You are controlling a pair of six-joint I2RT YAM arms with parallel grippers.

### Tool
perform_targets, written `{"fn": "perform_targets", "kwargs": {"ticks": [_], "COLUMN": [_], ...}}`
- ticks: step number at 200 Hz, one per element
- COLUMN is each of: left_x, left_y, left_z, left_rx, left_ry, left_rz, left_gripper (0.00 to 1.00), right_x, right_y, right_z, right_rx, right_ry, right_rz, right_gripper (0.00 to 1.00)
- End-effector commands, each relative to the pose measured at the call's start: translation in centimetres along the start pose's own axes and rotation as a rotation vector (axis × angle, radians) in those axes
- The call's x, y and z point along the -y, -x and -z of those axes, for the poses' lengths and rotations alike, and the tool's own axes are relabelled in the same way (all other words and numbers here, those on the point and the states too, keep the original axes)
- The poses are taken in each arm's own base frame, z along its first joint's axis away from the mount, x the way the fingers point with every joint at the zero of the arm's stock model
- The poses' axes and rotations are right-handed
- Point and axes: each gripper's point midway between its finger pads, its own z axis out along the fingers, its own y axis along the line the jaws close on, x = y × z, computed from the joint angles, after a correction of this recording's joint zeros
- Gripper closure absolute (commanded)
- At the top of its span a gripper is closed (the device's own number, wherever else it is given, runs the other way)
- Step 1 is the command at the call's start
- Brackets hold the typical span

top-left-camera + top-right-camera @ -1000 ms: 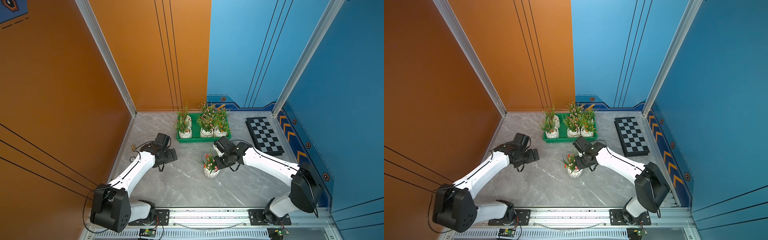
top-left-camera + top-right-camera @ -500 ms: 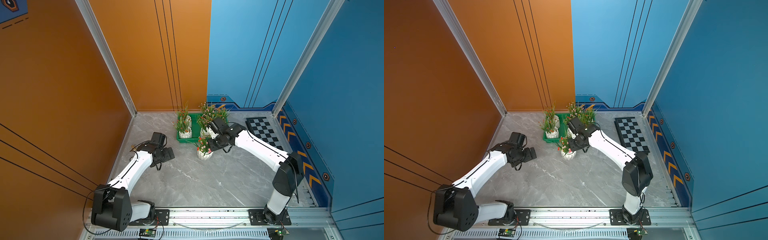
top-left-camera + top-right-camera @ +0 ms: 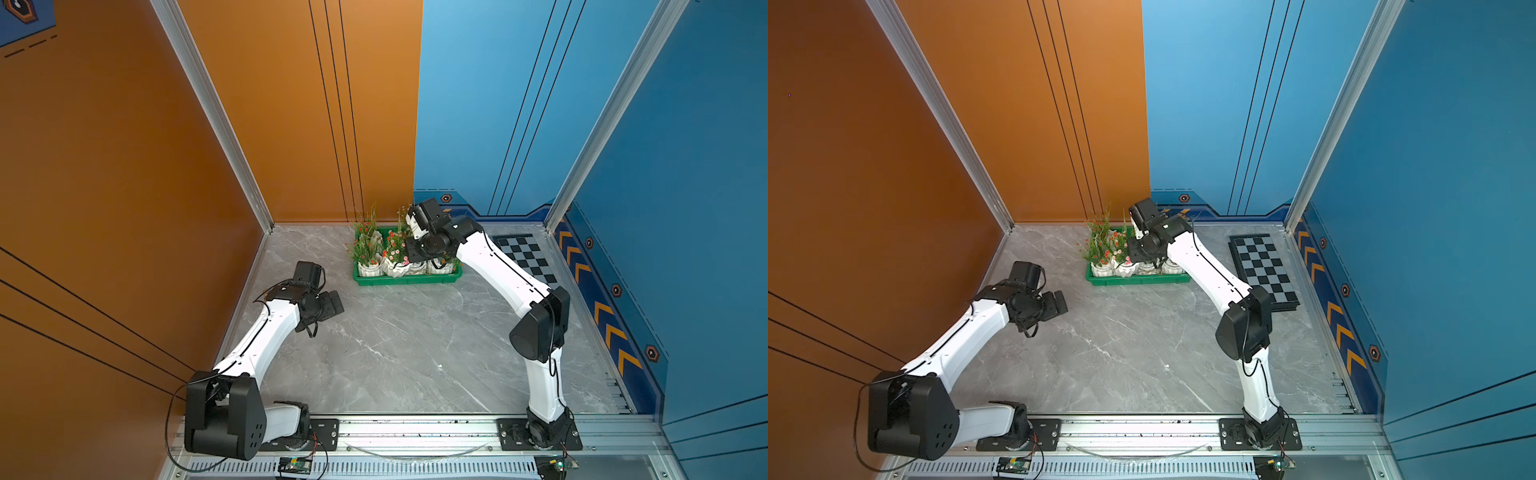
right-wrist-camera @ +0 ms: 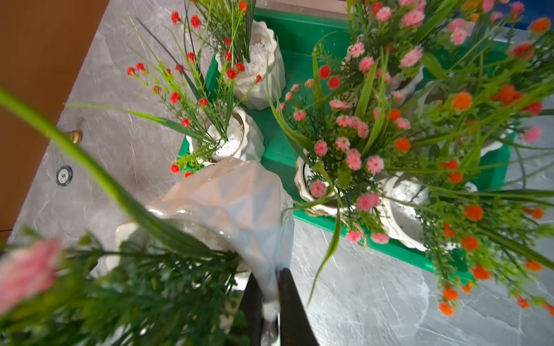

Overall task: Put the potted gypsophila into the storage box
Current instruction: Place the baby's breath potted plant at the storage box.

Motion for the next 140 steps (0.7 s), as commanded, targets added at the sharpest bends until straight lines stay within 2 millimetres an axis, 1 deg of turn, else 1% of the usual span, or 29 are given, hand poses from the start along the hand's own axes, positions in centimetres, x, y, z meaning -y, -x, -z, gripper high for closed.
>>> {"fn": "perform_targets", "kwargs": {"ticks": [1,21,44,70,140], "left_x": [0.3,0.2,0.1,0.0,0.2], "left_y": [0.7,0.9,1.1,1.4,1.8], "left_z": [0.2,0.1,0.0,-0.2,-1.2], "left_rx": [0.000,-0.003,-0.007,-0.010,-0.037], "left_ry": [-0.017,-0.015,-0.013,-0.009,-0.002], "left_rz": [-0.007,-0.004,0.000,0.003,0.003], "left_gripper": [0.02,0.02,0.02,0.02,0.02], "right_x": [-0.4,-0.4,-0.1,0.3,1.7], "right_y": [2.6,3.8,4.6,5.8,7.7], "right_z": [0.2,-0.3,-1.1,-1.3,-2.4], "right_rx": [0.066,0.090,0.115,0.159,0.226], "right_ry": [0.021,0.025,0.016,0.017,0.013], "right_rz": [-0.049,-0.070,-0.096,-0.133,-0.255], "right_gripper": [0.99,1.00,0.99,0.99,0.99]}}
